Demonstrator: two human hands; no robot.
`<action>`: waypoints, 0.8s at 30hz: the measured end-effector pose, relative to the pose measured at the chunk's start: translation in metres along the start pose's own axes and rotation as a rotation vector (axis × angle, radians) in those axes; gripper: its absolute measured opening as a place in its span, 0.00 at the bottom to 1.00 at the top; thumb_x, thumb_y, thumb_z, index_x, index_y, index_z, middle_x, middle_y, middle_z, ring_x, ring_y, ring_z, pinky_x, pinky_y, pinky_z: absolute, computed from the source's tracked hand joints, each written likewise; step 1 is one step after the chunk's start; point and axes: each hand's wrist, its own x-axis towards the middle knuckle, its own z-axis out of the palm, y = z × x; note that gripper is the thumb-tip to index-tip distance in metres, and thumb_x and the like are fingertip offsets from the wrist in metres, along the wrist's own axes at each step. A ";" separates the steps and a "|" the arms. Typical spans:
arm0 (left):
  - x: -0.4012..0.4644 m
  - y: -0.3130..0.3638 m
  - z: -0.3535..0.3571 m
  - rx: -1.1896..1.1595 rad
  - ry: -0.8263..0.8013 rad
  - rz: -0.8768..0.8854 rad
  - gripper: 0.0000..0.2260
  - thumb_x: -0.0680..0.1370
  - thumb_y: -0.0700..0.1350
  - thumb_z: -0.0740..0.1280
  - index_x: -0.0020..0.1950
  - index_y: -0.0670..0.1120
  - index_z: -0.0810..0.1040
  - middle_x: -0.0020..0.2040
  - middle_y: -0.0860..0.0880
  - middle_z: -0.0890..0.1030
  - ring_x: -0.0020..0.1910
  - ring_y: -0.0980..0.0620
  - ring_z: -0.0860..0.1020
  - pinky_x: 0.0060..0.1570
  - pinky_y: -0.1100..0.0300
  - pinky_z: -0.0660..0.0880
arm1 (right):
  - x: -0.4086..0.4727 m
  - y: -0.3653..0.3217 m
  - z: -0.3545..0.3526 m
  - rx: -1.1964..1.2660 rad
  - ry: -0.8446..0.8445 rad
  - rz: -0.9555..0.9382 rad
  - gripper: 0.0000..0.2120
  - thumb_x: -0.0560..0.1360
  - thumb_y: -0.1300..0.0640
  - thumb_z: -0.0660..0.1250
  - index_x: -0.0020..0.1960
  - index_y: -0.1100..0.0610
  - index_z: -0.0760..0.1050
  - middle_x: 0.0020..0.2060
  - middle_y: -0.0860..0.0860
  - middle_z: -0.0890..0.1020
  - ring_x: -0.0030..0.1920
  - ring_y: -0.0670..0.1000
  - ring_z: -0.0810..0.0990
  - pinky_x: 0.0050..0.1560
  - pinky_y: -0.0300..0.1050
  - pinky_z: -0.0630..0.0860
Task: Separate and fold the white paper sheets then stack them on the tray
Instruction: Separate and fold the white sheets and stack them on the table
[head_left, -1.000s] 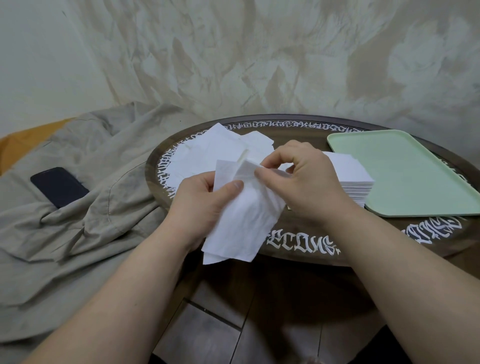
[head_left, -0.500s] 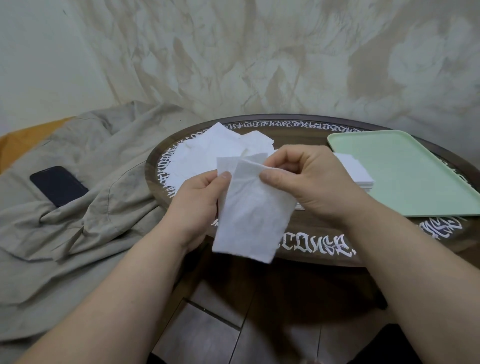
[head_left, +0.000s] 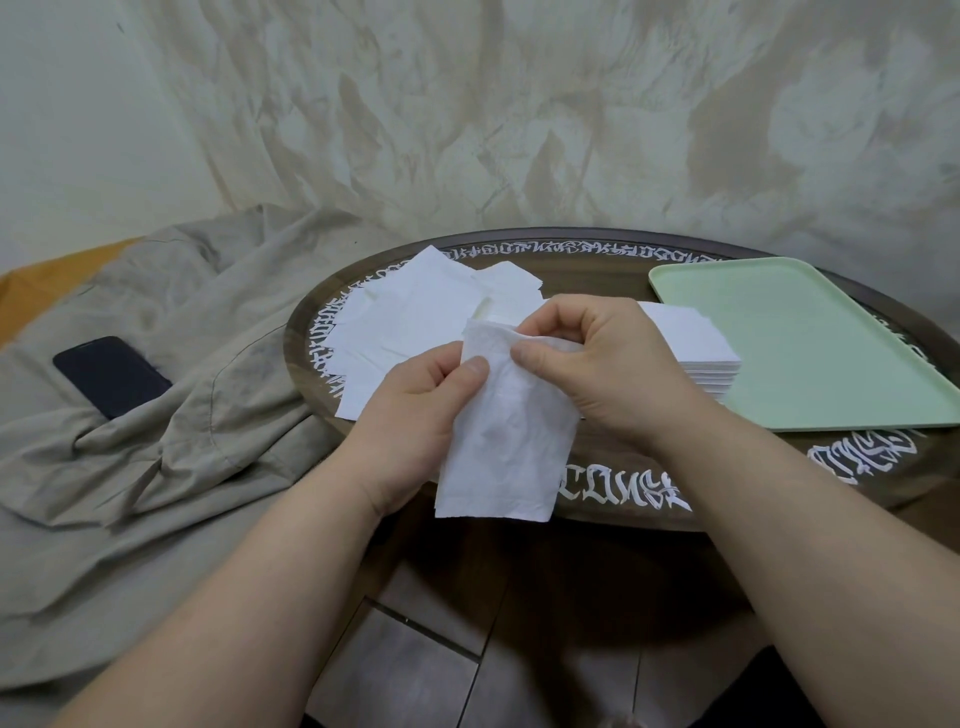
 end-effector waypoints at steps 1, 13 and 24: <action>0.000 0.000 0.000 0.010 0.003 0.004 0.14 0.76 0.51 0.63 0.54 0.45 0.83 0.53 0.40 0.84 0.53 0.42 0.81 0.59 0.41 0.74 | 0.000 0.000 0.000 0.003 0.004 0.003 0.07 0.73 0.61 0.71 0.38 0.51 0.79 0.36 0.44 0.82 0.38 0.41 0.77 0.43 0.38 0.73; -0.001 0.001 0.005 0.075 0.074 0.049 0.15 0.76 0.53 0.63 0.50 0.45 0.84 0.51 0.41 0.85 0.56 0.36 0.81 0.59 0.34 0.74 | 0.001 0.001 0.003 0.013 0.049 0.022 0.08 0.72 0.61 0.72 0.37 0.50 0.79 0.35 0.43 0.81 0.36 0.40 0.76 0.41 0.36 0.72; -0.002 0.003 0.005 -0.149 0.076 0.015 0.13 0.81 0.47 0.62 0.52 0.43 0.83 0.54 0.37 0.83 0.55 0.39 0.81 0.64 0.40 0.73 | -0.001 0.004 0.001 0.138 -0.114 0.208 0.04 0.74 0.57 0.71 0.47 0.53 0.77 0.38 0.47 0.80 0.34 0.41 0.77 0.32 0.32 0.69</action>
